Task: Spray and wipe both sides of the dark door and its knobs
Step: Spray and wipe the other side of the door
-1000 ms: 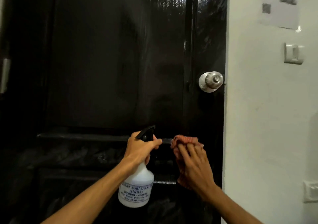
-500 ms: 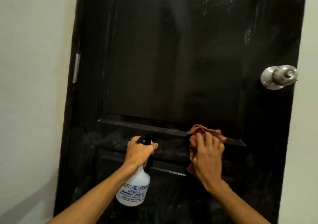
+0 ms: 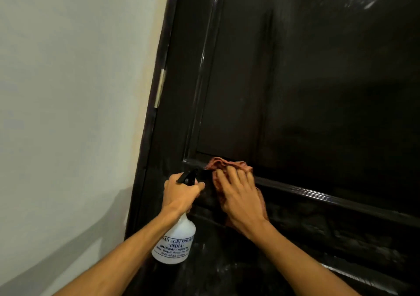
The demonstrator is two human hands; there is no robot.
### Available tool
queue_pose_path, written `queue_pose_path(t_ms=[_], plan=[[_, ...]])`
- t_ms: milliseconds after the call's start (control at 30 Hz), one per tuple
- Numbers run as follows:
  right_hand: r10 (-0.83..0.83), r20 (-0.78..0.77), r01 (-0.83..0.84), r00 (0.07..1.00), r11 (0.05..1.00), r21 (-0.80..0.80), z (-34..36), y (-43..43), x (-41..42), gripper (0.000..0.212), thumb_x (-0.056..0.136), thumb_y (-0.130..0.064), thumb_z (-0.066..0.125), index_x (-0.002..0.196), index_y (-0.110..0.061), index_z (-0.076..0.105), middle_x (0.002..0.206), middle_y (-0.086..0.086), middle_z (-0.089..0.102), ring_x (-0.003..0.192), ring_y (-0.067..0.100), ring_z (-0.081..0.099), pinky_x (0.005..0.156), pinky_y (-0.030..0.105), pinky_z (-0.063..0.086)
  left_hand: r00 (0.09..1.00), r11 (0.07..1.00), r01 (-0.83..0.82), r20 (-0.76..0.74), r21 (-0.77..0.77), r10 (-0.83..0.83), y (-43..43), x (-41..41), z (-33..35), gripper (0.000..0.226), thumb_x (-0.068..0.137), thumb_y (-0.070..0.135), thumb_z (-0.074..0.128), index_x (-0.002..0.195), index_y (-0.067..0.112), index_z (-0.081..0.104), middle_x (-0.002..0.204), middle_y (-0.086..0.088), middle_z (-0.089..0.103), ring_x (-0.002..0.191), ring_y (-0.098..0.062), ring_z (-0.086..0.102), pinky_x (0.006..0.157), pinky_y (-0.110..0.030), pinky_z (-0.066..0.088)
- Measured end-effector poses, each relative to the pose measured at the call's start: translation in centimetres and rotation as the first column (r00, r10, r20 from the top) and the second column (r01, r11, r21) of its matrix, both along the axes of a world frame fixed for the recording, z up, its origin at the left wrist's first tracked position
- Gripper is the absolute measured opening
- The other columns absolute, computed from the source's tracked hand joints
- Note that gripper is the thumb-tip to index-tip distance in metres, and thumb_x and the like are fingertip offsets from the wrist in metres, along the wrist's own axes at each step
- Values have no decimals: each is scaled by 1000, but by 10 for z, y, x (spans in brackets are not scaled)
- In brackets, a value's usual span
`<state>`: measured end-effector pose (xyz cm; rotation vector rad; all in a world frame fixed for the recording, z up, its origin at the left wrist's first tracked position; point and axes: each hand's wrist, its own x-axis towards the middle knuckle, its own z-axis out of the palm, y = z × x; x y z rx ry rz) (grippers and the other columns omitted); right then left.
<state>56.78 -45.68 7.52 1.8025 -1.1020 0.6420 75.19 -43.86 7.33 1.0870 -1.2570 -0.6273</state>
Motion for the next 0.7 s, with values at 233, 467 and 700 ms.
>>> queue_pose_path(t_ms=[233,467,700], plan=[[-32,-140,43,990,996,76,14,-55,104,55,89,-33,47,136,-8,58,134,13,58,117,31,59,100,45,48,990,991,-131,-52,-20,129,-31,73,-2,14,80,19,84,73,17,72,68,-8,73,50,-19,61,50,-31,49],[77,-249,-45,966,990,133,39,-56,106,35,89,-28,45,115,-12,61,120,10,56,109,31,55,94,44,45,985,986,-167,-33,-8,167,-39,114,-14,12,86,15,80,78,10,72,73,-16,73,43,-14,56,43,-26,45],[-61,-193,89,979,986,139,37,-64,112,89,79,-49,68,152,-5,43,157,24,38,147,41,32,124,56,21,991,992,-121,-59,-36,118,-35,120,-4,13,87,15,80,81,7,72,79,-22,72,42,-14,54,40,-23,43]])
